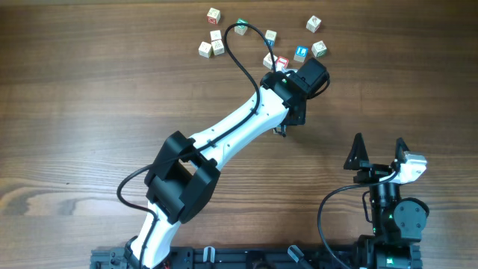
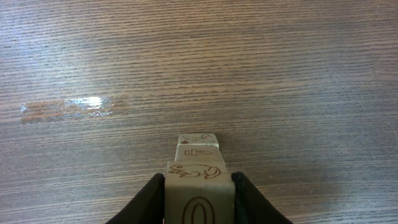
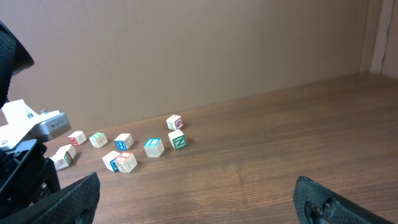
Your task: Form a tower
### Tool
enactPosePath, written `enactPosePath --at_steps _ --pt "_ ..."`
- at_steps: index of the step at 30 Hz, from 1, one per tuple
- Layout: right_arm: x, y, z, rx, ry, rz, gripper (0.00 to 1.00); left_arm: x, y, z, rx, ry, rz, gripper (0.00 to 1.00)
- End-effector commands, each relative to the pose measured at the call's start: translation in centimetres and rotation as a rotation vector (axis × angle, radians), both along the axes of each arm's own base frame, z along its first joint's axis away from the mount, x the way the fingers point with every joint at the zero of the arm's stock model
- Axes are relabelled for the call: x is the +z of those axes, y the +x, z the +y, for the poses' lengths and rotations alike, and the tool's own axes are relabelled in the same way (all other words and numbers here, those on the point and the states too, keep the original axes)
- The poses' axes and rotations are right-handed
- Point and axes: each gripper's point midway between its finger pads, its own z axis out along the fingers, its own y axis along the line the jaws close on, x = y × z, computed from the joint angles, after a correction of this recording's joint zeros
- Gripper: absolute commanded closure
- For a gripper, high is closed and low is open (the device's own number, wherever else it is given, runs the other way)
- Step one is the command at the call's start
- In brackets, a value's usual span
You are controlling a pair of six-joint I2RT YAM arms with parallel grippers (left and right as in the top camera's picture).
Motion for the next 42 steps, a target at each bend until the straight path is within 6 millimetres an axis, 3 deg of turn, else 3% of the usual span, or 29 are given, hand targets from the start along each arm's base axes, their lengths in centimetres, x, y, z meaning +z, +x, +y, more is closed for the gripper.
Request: enactPosePath --at_steps 1,18,19,20,21,23,31,36,42 --pt "0.2 0.0 0.4 0.019 0.005 -0.008 0.00 -0.2 -0.3 0.2 0.008 0.014 -0.001 0.68" --pt "0.2 0.0 0.4 0.019 0.006 -0.008 0.00 -0.2 -0.4 0.2 0.007 0.011 0.002 0.61" --pt "0.2 0.0 0.4 0.019 0.005 -0.008 0.00 -0.2 -0.3 0.2 0.007 0.011 0.002 0.54" --pt "0.2 0.0 0.4 0.019 0.005 -0.008 0.00 -0.2 -0.3 0.2 0.007 0.011 0.002 0.42" --pt "0.2 0.0 0.4 0.019 0.005 -0.008 0.00 -0.2 -0.3 0.2 0.007 0.011 0.002 0.21" --pt "0.2 0.0 0.4 0.019 0.005 -0.008 0.00 -0.2 -0.3 0.2 0.007 0.012 0.002 0.00" --pt "0.2 0.0 0.4 0.019 0.005 -0.008 0.00 0.1 -0.1 0.0 -0.044 0.019 -0.012 0.00" --pt "0.2 0.0 0.4 0.019 0.005 -0.008 0.01 3.5 0.9 -1.1 -0.099 -0.010 -0.064 0.00" --pt "0.2 0.0 0.4 0.019 0.006 -0.008 0.00 10.3 3.3 -1.4 -0.114 -0.074 -0.161 0.00"
